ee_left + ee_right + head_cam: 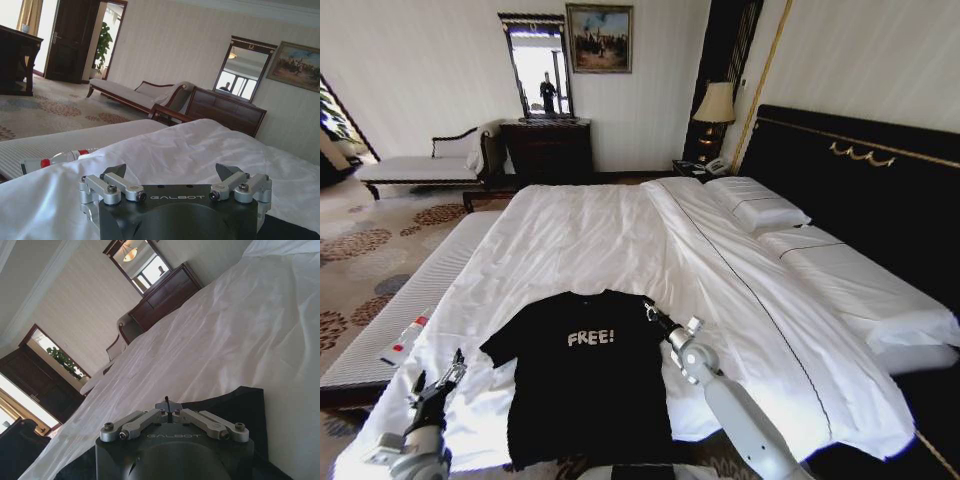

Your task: Fold the clothes on the bed.

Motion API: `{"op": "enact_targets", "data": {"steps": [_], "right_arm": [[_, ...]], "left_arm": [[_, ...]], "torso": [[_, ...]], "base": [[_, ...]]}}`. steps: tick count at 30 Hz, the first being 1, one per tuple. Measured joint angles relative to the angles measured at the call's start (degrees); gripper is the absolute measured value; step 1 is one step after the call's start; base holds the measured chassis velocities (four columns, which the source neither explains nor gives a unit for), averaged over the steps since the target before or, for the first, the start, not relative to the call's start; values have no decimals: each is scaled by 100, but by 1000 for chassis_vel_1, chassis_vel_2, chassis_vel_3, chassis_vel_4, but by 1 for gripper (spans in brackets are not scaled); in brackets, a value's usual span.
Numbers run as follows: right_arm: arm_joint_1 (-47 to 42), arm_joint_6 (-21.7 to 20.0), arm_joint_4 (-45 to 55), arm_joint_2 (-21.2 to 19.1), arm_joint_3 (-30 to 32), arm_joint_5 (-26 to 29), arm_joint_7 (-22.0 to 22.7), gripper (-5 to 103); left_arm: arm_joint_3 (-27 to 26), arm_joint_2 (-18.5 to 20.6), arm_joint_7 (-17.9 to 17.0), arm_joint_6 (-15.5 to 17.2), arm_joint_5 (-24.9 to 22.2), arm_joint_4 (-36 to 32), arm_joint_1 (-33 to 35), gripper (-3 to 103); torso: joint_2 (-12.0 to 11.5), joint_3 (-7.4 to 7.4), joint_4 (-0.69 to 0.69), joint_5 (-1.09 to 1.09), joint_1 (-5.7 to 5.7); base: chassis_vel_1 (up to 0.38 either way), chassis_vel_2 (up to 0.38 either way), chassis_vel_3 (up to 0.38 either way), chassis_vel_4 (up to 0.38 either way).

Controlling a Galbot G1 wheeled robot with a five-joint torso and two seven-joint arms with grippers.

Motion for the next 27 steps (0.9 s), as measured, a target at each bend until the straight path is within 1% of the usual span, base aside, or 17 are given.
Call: {"op": "enact_targets", "data": {"steps": [9, 14, 17, 20, 27], "right_arm": [[133, 8, -8, -57, -137, -3, -5, 0], [203, 9, -60, -59, -360, -40, 12, 0], [352, 70, -287, -84, -737, -260, -26, 0], [482, 104, -415, -30, -905, -303, -25, 0], [525, 168, -463, 16, -1021, -303, 16, 0]], "left_arm": [[7, -31, -2, 0, 36, 37, -59, 100], [42, -61, -8, 8, 113, 49, -86, 100], [57, -68, -13, 27, 147, 20, -75, 100], [33, -55, -18, 32, 137, 5, -50, 100], [7, -42, -19, 0, 114, 56, -11, 100]], "torso": [[0, 0, -1, 0, 0], [0, 0, -1, 0, 0], [0, 0, 0, 1, 0], [0, 0, 0, 1, 0], [0, 0, 0, 0, 0]], "base": [[0, 0, 0, 0], [0, 0, 0, 0], [0, 0, 0, 0], [0, 0, 0, 0], [0, 0, 0, 0]]}}
